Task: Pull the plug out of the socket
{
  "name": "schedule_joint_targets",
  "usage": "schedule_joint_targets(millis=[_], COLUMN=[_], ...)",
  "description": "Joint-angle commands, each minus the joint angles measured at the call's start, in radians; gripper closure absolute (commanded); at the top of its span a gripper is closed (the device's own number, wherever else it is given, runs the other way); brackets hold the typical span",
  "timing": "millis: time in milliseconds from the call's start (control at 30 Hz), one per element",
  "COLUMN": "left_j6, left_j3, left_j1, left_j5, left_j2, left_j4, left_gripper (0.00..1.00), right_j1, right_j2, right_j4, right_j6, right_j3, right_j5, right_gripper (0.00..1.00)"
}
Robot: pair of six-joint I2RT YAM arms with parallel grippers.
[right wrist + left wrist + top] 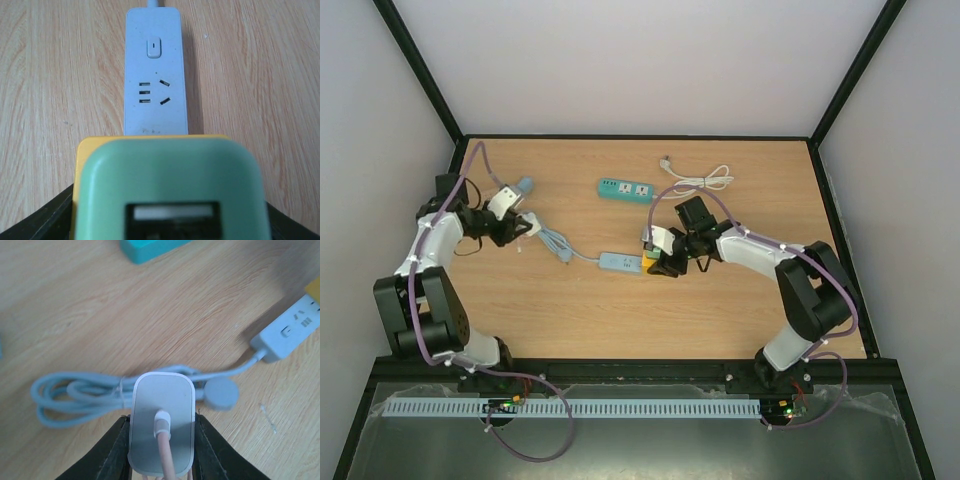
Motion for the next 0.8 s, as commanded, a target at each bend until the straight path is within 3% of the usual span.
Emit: schedule_joint_targets(millis=[0,567,767], left_j6=[0.045,0.024,-0.011], left_j3=[-0.019,-0.027,-0.005], left_j1=[0.073,0.149,0.167], left_j5=[0.009,-0.103,-0.11], left_j2=[0.057,0.266,0.312], left_j4=[-0.055,-0.01,0.01], left_gripper=[0.82,0.75,0.67], right_j1=[-0.048,-0.061,-0.061], right_j2=[0.003,-0.003,-0.001], right_j4=[-0.158,-0.147,-0.149], right_j6=[-0.049,-0.046,-0.045], right_j3=[-0.068,-0.081,-0.075], right_j5=[0.197,0.169,0.16], right_gripper=[0.89,0.86,0.85])
